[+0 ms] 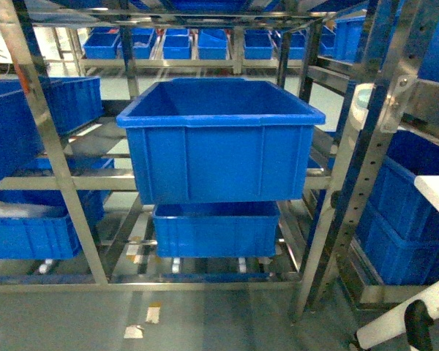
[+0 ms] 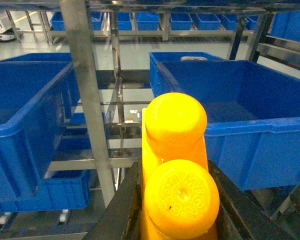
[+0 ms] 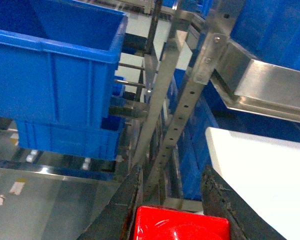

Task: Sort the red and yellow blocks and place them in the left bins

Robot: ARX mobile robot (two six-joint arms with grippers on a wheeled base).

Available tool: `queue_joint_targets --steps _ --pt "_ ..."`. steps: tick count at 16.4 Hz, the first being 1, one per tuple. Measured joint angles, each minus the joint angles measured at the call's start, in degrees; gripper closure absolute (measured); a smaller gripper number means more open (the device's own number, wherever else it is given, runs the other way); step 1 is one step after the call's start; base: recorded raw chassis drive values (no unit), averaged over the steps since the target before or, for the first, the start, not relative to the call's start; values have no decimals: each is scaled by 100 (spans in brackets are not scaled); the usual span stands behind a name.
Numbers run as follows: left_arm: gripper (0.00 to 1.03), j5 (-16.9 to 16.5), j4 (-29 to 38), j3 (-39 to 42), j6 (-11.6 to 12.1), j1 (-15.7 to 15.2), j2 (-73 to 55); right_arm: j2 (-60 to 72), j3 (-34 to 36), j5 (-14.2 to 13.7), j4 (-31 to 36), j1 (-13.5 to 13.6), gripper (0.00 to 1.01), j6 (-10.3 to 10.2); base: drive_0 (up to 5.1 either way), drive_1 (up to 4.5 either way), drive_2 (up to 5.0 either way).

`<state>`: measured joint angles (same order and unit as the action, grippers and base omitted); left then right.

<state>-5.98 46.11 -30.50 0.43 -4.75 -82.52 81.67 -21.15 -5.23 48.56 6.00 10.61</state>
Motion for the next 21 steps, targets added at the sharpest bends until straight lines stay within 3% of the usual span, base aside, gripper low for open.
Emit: queue_joint_targets --steps 15,21 --pt "76 -2 -2 0 0 4 0 0 0 -9 -4 0 73 0 -492 251 236" --pt "76 -2 -11 2 0 0 -9 0 -7 13 0 31 73 0 44 52 -102"
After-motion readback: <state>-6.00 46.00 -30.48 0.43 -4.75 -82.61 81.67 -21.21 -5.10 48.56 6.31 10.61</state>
